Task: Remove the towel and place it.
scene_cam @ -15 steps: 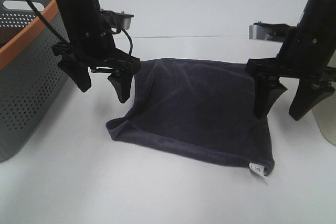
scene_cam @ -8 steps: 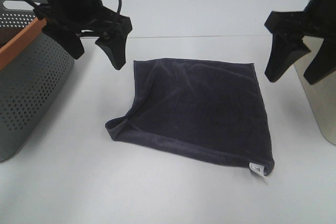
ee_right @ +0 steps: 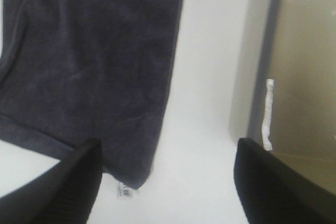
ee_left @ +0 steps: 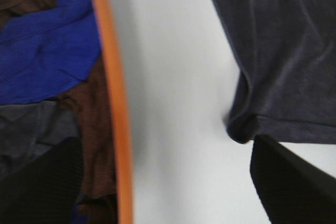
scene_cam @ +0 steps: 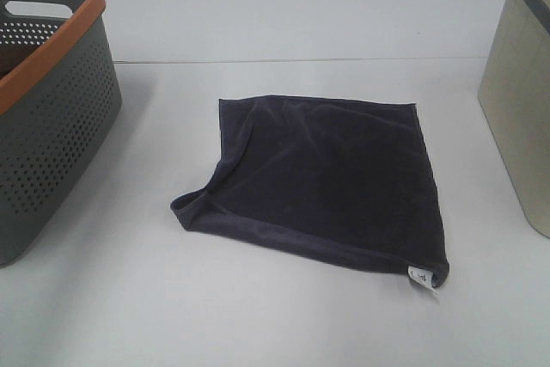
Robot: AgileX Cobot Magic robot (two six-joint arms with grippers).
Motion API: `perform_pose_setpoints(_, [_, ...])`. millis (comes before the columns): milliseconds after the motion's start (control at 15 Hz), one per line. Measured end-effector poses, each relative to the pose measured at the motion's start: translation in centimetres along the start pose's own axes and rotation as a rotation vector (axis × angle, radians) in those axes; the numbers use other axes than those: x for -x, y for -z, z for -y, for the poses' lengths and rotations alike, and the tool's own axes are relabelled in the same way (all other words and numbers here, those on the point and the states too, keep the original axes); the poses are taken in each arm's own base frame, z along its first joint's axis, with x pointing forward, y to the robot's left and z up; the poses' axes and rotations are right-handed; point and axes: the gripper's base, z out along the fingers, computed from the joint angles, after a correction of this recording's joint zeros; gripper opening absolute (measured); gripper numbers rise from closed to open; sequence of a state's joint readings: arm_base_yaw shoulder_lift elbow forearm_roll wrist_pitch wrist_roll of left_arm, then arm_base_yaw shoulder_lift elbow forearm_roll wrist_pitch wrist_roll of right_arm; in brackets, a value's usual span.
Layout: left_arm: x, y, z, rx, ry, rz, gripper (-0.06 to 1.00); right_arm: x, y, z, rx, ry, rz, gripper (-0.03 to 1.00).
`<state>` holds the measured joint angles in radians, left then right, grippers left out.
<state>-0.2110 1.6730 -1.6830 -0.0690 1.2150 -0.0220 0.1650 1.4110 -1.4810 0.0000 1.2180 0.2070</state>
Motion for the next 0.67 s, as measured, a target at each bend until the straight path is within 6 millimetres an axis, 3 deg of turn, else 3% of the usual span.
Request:
perform_pose_setpoints(133, [-0.3, 1.1, -3.9, 0.07, 0.074, 0.022, 0.81, 0.2, 0.7, 2.9, -0.039, -0.111, 0.028, 0.63])
perform_pose_setpoints(333, [-2.5, 2.1, -8.0, 0.126, 0.168, 0.006, 0.81, -0.3, 2.3, 6.3, -0.089, -0.175, 0.076, 0.63])
perform_pose_setpoints(533, [-5.4, 3.2, -9.1, 0.152, 0.208, -0.015, 0.81, -2.5, 3.1, 6.3, -0.092, -0.151, 0.08, 0.63])
perform_pose_setpoints(600, [-6.9, 4.0, -8.9, 0.165, 0.21, -0.015, 0.81, -4.2, 3.2, 6.0, -0.066, -0.134, 0.07, 0.63])
perform_pose_setpoints(667, [-9.4, 5.3, -8.2, 0.185, 0.211, -0.008, 0.81, -7.2, 3.3, 5.8, -0.051, -0.12, 0.058, 0.63])
